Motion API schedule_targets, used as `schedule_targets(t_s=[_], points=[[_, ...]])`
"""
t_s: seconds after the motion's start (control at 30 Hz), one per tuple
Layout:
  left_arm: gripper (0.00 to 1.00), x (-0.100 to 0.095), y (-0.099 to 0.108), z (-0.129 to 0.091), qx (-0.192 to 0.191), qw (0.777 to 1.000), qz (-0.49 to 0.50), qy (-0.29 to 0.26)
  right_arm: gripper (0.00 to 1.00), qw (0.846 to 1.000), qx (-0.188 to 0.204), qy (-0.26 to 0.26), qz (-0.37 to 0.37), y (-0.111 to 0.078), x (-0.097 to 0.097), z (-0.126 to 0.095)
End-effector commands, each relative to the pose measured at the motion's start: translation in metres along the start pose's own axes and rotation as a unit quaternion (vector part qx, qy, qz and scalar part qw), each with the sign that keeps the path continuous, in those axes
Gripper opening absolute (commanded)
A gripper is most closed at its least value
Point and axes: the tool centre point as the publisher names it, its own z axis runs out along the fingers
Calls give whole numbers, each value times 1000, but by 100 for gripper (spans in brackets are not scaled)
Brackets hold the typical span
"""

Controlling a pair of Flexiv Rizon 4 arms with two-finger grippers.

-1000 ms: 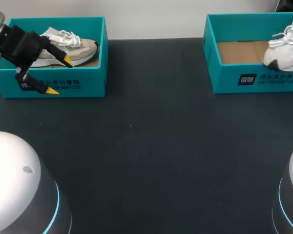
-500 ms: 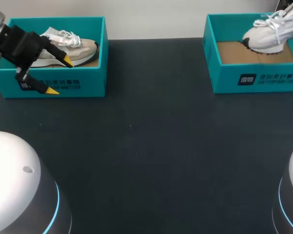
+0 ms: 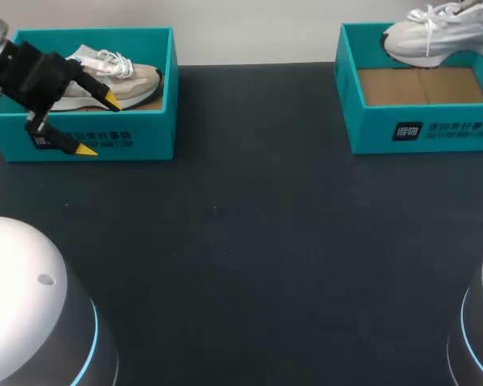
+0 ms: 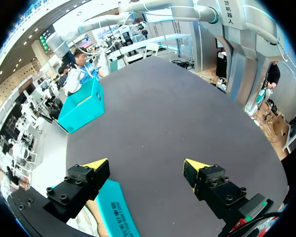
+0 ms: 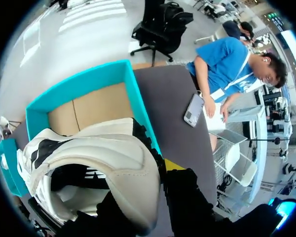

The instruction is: Take the shoe out of the shoebox, open the shoe tongue, remove and reinsert the insole, then place the shoe into the shoebox

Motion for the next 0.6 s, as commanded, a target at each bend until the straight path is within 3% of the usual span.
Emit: schedule_targets(t_s=[0.03, 0.6], points=[[100, 1, 0, -1, -1, 1000, 0, 1, 0, 996, -21, 23, 85, -7, -3, 8], [100, 1, 0, -1, -1, 1000, 0, 1, 0, 1000, -7, 15, 23, -11, 1, 32]])
